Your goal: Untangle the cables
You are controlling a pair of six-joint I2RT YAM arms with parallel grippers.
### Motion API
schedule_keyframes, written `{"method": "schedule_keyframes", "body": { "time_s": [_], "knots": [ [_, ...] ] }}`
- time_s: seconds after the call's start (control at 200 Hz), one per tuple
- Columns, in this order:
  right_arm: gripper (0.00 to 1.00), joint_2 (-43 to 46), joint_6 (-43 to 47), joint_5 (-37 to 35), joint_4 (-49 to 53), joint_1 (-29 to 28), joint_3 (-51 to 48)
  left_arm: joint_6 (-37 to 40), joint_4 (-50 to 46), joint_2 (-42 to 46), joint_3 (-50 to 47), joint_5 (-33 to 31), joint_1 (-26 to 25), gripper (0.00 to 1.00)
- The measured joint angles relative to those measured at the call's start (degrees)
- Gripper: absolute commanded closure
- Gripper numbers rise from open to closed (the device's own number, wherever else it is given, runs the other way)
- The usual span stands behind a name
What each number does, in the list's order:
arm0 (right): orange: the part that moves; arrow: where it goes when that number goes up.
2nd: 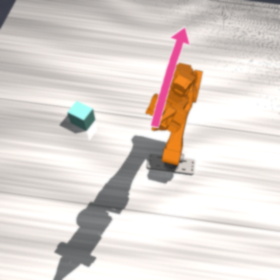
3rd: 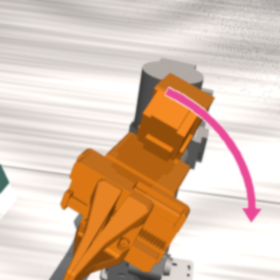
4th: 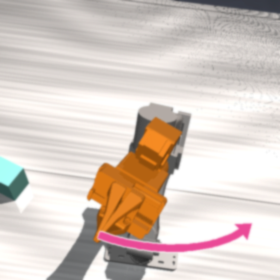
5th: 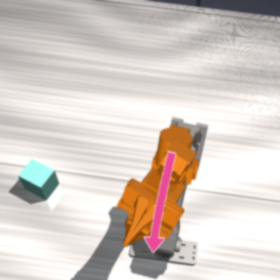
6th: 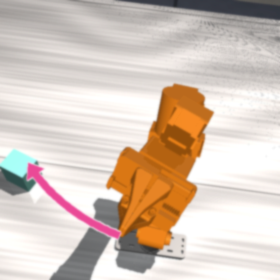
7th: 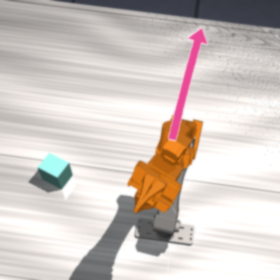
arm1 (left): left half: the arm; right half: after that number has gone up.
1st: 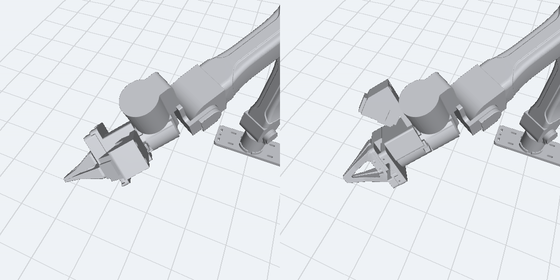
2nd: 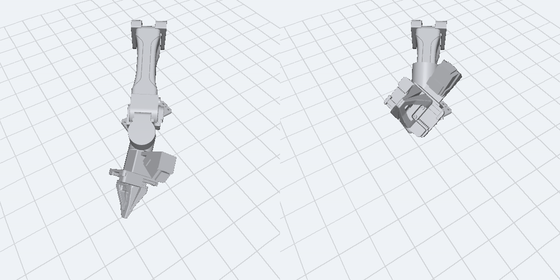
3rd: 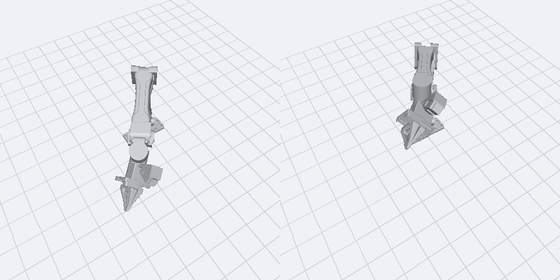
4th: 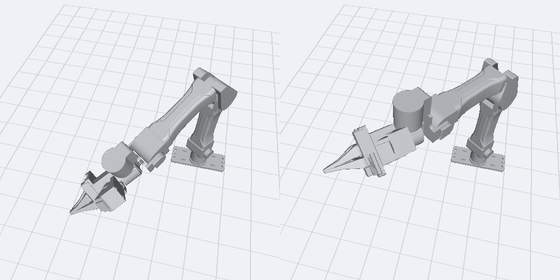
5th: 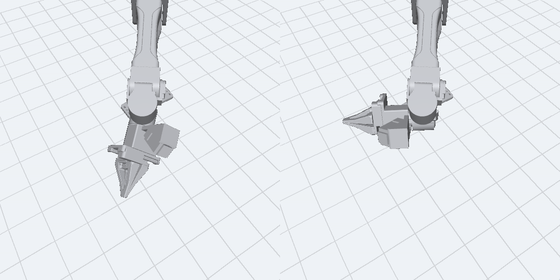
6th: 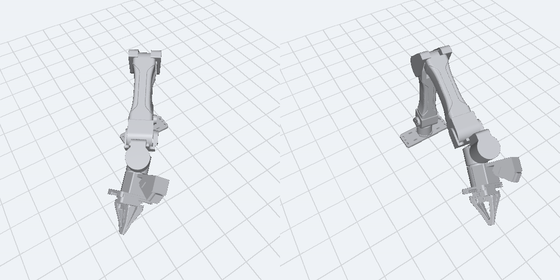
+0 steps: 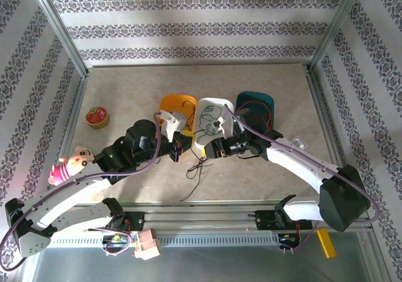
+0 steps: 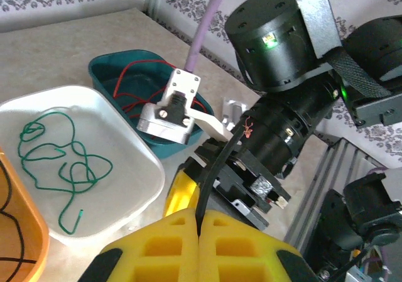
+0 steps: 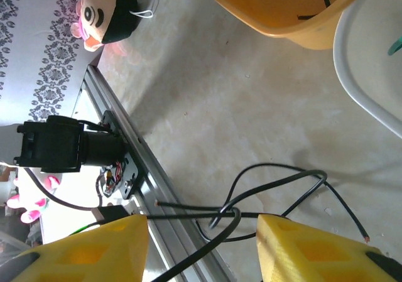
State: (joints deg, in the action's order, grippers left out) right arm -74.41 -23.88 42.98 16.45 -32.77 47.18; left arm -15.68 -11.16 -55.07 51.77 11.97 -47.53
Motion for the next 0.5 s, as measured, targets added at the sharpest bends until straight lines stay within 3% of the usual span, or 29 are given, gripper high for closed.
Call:
{"method": "schedule_keyframes", "body": {
  "time_s": [0.12, 0.315, 0.5],
  "knots": [
    [0.53, 0.0, 0.0, 0.2, 0.0, 0.0, -1.3, 0.3, 0.0, 0.0, -0.2, -2.5, 0.0, 1.0],
    [0.54, -0.5, 0.0, 3.1, 0.5, -0.1, -2.8, -0.5, -1.2, -2.7, -0.5, -11.9, 0.0, 1.0],
    [0.54, -3.7, 0.1, 4.8, 1.1, -1.4, -2.8, -2.8, -2.7, -8.9, -2.1, -13.3, 0.4, 1.0]
  ]
}}
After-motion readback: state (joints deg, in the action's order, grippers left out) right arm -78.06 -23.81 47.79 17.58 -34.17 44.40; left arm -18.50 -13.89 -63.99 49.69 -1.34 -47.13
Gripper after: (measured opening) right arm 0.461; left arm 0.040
